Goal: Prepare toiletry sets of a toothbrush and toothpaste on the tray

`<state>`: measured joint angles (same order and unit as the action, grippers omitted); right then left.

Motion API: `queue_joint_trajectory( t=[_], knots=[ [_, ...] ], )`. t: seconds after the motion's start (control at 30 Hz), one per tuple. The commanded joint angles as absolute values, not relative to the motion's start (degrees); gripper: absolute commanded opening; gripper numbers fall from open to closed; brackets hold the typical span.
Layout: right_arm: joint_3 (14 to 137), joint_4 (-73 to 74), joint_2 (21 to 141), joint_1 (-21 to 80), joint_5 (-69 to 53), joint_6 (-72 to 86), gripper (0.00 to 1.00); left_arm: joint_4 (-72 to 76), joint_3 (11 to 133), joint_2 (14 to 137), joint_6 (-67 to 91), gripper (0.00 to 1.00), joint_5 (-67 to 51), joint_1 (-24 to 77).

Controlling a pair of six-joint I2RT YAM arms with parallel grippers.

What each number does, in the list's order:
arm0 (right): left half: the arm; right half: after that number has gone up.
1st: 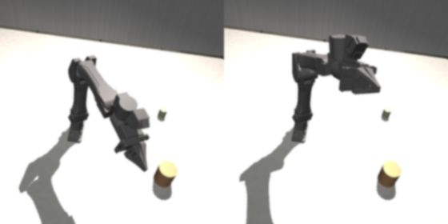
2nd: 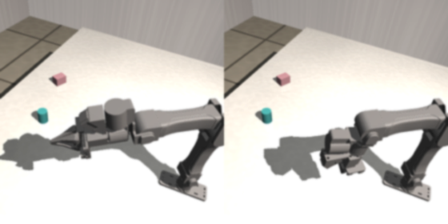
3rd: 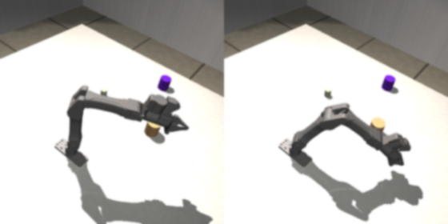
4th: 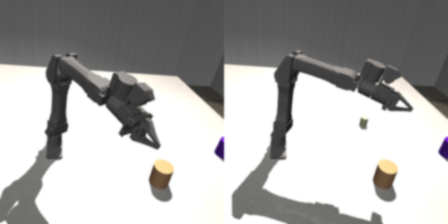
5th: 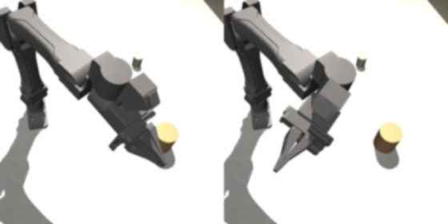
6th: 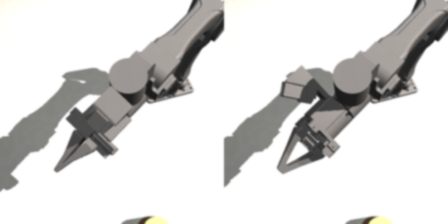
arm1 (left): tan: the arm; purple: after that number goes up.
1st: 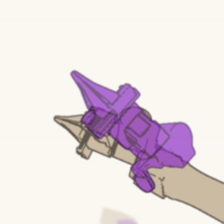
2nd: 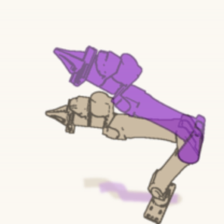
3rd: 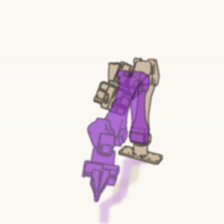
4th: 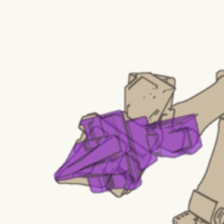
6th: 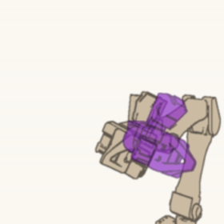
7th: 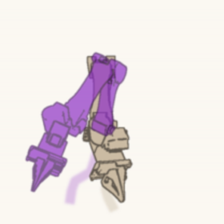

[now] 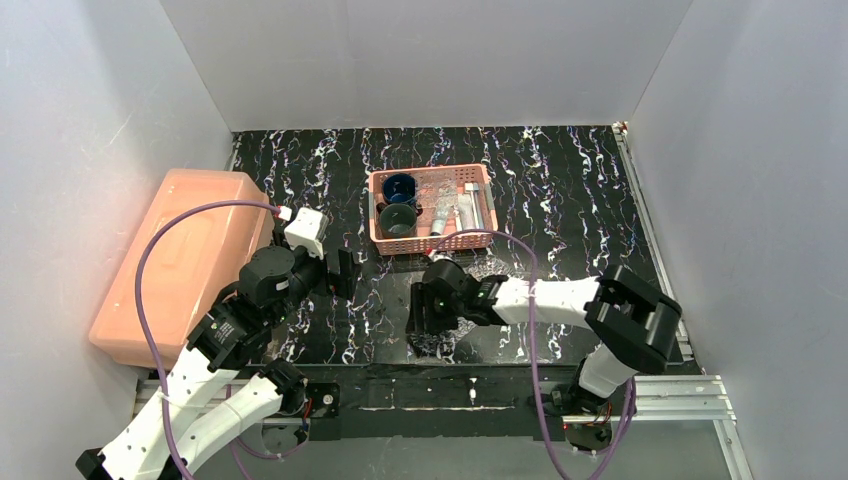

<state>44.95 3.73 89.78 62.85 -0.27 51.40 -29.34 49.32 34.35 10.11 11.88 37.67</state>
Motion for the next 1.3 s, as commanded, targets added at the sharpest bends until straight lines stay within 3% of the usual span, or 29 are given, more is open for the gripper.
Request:
queue_joint_trajectory(
  t=[0.0,0.4,0.63,0.93,1.27],
  knots=[
    [47.13,5.82,97.52,63.85,0.84,48.98,0.63,-29.90,50.71,33.93,10.20,0.99,13.42,37.44],
    [60.42,9.75,104.85,64.34,-1.16,43.79,0.64,-29.92,50.51,34.07,10.20,0.99,14.57,37.44],
    [64.73,18.40,101.00,64.34,6.64,39.15,0.67,-29.88,50.48,34.10,10.11,0.99,14.74,37.44],
    [60.47,23.02,91.50,60.20,11.34,35.77,0.69,-29.94,50.55,34.40,10.11,0.99,14.41,37.44],
    [53.99,21.84,82.83,47.78,6.22,31.14,0.69,-29.95,50.62,34.54,10.11,0.99,14.24,37.41]
  ],
)
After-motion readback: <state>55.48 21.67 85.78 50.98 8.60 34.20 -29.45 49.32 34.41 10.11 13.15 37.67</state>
